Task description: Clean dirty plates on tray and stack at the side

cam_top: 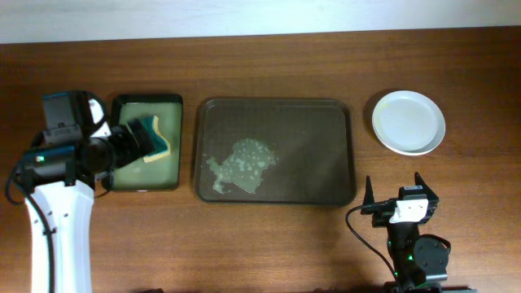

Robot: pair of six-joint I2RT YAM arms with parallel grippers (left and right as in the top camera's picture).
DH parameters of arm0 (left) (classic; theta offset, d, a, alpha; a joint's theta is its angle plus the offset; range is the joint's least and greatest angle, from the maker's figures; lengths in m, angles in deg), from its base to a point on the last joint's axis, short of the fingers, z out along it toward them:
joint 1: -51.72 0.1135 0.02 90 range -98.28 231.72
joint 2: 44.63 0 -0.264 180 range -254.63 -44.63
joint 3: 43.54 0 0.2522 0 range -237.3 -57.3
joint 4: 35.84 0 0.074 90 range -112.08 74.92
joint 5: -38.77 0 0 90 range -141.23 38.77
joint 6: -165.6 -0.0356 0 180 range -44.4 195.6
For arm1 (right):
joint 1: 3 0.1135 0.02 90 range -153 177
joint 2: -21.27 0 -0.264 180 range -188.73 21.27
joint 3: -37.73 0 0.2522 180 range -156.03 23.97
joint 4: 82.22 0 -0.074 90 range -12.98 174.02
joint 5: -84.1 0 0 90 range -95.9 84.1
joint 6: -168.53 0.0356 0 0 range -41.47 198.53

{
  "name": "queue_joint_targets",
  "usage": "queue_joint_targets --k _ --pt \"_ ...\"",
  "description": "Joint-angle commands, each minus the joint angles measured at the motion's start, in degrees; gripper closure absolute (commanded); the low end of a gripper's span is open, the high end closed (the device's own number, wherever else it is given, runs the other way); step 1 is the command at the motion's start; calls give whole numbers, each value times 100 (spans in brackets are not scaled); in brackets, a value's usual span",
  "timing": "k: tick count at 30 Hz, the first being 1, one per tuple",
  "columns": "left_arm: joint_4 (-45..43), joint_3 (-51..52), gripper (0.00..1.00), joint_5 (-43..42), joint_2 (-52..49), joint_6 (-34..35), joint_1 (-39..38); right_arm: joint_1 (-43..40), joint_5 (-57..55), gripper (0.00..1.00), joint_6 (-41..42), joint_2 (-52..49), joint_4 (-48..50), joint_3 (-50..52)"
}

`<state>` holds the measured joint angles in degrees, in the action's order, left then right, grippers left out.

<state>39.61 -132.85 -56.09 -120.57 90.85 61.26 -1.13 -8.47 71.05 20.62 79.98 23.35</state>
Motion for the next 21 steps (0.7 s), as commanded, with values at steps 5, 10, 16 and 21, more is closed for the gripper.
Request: queue_joint_targets --k 5,10,16,21 --pt "-1897 2765 1 203 1967 -1104 -468 37 -92 2 46 46 -44 31" --pt "-4205 5241 1 -291 4050 -1104 -468 37 -92 2 46 46 -44 31" --pt "-5523 6690 2 -278 5877 -1078 -671 37 -92 2 46 46 -44 31" --pt "-6199 7191 1 -20 6249 -1104 -684 37 -92 1 46 46 -44 31"
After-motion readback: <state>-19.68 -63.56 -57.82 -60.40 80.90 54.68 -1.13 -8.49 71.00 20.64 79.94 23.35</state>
